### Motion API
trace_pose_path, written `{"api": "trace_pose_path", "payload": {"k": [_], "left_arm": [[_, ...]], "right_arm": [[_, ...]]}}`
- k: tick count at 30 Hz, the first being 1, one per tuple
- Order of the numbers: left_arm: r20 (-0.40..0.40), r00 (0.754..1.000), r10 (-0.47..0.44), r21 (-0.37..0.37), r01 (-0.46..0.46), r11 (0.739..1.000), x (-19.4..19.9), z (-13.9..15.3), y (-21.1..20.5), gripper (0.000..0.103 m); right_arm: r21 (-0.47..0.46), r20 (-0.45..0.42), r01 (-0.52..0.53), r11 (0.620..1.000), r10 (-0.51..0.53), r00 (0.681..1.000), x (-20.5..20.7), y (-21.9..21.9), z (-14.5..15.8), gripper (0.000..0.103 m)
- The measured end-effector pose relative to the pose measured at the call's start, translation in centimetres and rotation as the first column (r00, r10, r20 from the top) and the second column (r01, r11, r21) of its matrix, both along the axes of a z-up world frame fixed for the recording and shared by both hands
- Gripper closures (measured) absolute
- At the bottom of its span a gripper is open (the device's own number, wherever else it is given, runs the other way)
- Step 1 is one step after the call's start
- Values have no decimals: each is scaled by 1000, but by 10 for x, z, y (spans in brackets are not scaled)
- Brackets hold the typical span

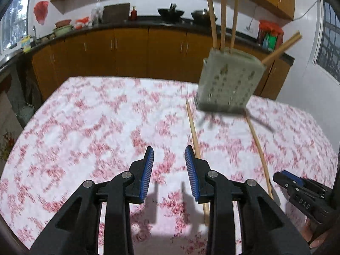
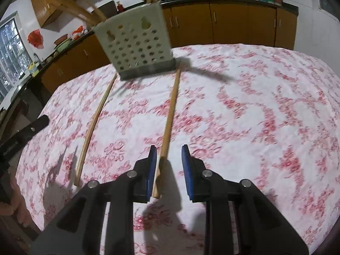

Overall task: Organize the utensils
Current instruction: 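Move both open grippers back down to the last chopsticks on the cloth, then close the left gripper on a chopstick while the right gripper grasps the last one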

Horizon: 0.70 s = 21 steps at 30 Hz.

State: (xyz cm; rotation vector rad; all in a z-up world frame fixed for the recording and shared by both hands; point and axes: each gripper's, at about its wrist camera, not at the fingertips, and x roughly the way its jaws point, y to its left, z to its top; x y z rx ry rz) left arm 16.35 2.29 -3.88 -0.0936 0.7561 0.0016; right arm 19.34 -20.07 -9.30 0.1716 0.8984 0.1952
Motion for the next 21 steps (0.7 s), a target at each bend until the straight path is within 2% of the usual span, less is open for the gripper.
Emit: {"api": "trace_pose_path", "payload": {"k": [6, 9, 21], "left_arm": [[-40, 999, -18, -4, 18, 1000, 1, -14, -8, 71], [-54, 998, -32, -7, 32, 999, 0, -20, -10, 71], [-127, 986, -105, -4, 106, 994, 4, -42, -38, 71]], "right_arm": [[-39, -13, -24, 999, 23, 1000, 2, 8, -8, 85], [-92, 1, -23, 995, 24, 1000, 2, 13, -8, 93], [-57, 3, 159, 986, -159, 987, 15, -47, -8, 95]]}}
